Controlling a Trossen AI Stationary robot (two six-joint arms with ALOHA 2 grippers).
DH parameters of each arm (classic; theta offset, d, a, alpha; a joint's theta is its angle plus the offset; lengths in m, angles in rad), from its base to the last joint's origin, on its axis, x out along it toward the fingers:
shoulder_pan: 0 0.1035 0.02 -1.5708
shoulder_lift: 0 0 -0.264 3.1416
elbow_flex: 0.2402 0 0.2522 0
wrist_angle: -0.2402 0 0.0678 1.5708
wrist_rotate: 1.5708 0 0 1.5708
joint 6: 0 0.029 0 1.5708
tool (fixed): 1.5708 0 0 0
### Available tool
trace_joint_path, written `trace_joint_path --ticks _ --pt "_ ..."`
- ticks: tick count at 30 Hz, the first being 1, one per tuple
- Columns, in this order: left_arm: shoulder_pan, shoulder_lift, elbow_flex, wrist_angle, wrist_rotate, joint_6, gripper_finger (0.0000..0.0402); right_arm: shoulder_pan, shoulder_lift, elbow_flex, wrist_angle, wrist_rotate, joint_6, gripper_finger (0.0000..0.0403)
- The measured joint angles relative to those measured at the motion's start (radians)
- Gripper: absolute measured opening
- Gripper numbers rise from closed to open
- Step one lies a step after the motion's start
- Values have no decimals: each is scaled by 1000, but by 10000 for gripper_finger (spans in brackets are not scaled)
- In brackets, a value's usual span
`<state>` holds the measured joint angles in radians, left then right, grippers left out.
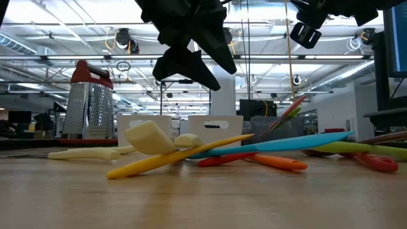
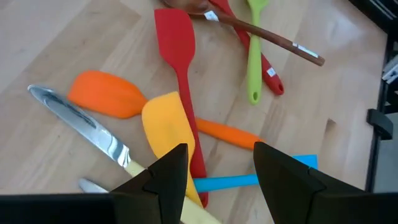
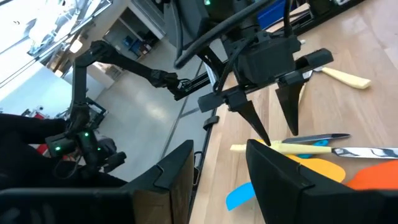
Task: Pick & Place Kitchen Items
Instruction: Put the blue spatula into the black bin
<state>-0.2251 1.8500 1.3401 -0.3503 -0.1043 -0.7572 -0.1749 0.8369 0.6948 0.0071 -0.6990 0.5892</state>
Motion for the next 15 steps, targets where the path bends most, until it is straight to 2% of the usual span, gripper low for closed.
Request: trace_joint_path --ticks 5,11,15 --pt "2 77 141 -122 7 45 186 0 2 0 1 -1 -2 139" --pt "-1 236 357 -436 27 66 186 0 4 0 -2 -3 -2 139" --pt "-3 263 410 -446 50 60 186 0 4 0 -1 -8 -3 139"
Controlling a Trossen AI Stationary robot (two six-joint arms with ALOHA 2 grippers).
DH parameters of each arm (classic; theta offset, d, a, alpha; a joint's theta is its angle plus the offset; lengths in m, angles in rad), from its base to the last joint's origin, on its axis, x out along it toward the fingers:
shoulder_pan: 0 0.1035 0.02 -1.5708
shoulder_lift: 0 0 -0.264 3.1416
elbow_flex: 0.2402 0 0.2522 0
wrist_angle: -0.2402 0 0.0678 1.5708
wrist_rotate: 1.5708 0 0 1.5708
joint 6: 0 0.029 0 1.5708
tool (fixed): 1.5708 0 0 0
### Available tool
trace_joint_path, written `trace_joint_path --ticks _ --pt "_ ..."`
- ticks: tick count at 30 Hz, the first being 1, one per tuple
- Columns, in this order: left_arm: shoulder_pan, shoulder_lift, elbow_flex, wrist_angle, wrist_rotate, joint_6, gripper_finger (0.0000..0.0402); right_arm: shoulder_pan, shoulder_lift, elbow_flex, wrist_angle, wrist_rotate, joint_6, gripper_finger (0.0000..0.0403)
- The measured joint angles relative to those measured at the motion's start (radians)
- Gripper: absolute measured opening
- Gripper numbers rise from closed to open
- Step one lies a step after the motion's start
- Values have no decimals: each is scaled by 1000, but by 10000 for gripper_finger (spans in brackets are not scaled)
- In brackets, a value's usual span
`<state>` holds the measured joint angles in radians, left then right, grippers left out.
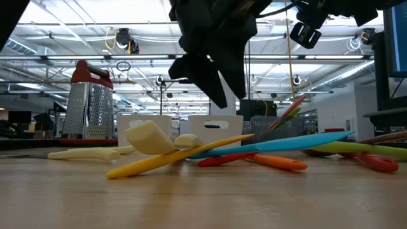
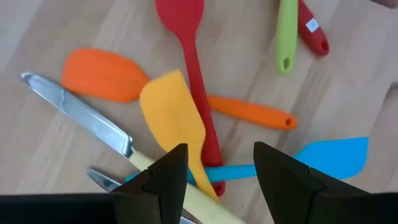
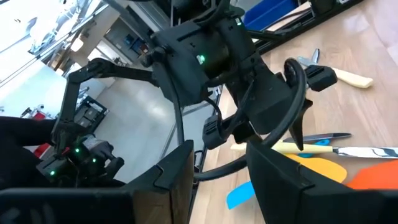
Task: Pick & Place Kitchen Items
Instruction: Put the blue spatula into the black bin
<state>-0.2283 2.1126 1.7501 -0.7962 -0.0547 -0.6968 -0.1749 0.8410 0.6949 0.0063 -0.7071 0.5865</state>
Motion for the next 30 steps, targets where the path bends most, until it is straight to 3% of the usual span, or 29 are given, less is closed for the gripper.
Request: trace_joint_path --ticks 11,17,25,30 --pt "-34 15 -2 12 -46 -81 186 0 0 0 -6 0 -5 139" --pt "-93 13 -2 26 -179 189 186 0 0 0 -11 0 -5 139" --pt "-139 13 -2 35 -244 588 186 0 0 0 -11 -1 -5 139" --pt "-125 23 -5 34 -246 661 186 0 0 0 -11 0 -5 139"
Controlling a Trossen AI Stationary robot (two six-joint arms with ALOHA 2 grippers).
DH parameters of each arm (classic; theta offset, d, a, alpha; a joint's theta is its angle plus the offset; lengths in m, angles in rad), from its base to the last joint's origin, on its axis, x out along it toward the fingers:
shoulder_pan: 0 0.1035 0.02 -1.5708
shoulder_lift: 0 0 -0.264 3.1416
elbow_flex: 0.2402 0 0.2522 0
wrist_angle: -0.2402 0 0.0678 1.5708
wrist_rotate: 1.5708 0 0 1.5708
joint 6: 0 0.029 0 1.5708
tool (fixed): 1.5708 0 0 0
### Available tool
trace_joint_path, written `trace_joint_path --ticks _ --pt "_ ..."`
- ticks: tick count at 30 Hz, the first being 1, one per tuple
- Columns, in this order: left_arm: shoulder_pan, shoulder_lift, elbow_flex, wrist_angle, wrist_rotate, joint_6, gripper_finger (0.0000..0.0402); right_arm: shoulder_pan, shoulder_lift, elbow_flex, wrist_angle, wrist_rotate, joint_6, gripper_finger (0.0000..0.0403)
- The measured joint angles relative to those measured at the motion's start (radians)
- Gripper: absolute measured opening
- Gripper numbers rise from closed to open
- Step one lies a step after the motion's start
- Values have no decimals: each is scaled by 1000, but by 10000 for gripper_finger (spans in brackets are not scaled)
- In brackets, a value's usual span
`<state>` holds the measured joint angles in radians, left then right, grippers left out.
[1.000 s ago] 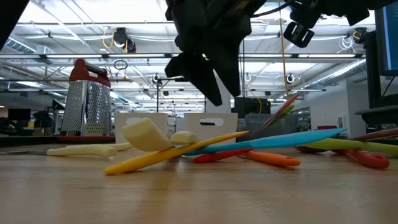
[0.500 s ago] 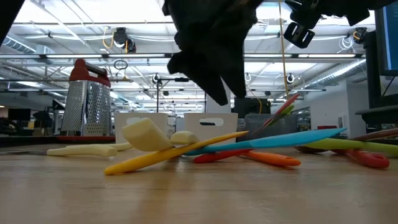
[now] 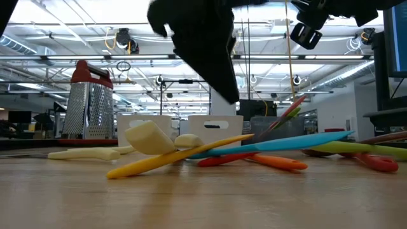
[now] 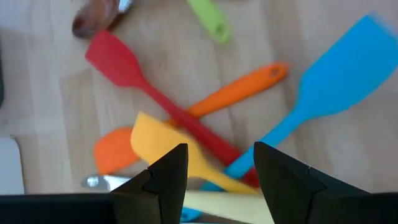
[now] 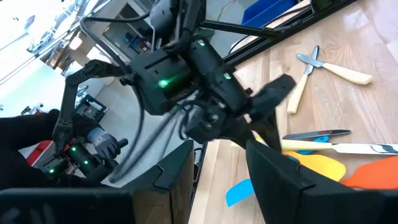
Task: Pick & Place Kitchen Items
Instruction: Put the blue spatula into the black bin
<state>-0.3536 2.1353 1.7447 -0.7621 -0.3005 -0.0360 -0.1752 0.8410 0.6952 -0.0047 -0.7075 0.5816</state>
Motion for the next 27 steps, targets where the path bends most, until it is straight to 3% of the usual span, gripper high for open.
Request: trace_joint_path --ticks 3,10,12,19,27 --pt "21 13 -1 2 1 -77 186 0 0 0 -1 0 -11 139" --pt "87 18 -1 0 40 -480 186 0 0 0 -16 0 -22 139" --pt "97 18 -1 -6 51 -523 186 0 0 0 -24 0 -22 139" --pt "25 18 -1 16 16 -66 186 0 0 0 -25 0 -26 139" --pt "9 53 0 91 13 56 186 0 0 0 -25 0 -47 139"
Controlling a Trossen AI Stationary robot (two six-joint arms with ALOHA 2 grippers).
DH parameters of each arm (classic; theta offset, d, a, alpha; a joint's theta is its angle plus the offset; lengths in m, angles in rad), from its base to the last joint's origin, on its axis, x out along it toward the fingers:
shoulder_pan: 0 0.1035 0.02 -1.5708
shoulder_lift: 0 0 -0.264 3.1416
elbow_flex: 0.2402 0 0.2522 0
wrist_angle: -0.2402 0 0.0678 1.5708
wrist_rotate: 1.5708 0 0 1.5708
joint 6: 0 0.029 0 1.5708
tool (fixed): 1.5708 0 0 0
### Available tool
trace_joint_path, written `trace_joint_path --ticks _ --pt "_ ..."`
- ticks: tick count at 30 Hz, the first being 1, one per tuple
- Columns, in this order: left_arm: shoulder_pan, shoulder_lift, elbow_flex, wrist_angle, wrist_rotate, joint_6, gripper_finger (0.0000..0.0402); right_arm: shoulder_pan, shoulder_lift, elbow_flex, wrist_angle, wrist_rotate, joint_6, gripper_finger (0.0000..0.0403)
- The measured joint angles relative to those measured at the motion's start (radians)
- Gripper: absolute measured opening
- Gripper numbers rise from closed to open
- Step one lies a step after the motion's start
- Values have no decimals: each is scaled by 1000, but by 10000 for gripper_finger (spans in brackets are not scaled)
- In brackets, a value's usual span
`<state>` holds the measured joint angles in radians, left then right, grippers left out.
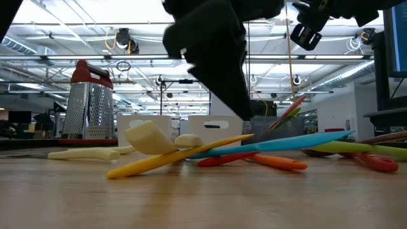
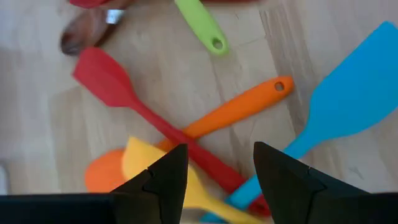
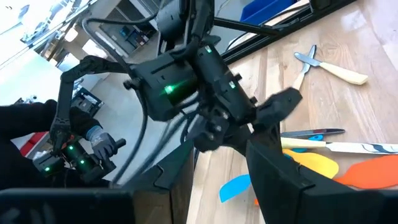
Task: Pick & Place Kitchen Items
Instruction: Put the blue spatula into the black bin
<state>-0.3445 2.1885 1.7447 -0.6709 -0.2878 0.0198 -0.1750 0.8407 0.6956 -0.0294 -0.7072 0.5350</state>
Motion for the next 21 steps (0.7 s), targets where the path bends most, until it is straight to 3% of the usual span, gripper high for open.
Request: trace_joint_path --ticks 12,21 --pt "-13 -15 0 -14 22 -40 186 0 0 0 -6 0 8 139" --pt "-22 -2 -1 -59 116 132 186 0 0 0 -6 0 3 139"
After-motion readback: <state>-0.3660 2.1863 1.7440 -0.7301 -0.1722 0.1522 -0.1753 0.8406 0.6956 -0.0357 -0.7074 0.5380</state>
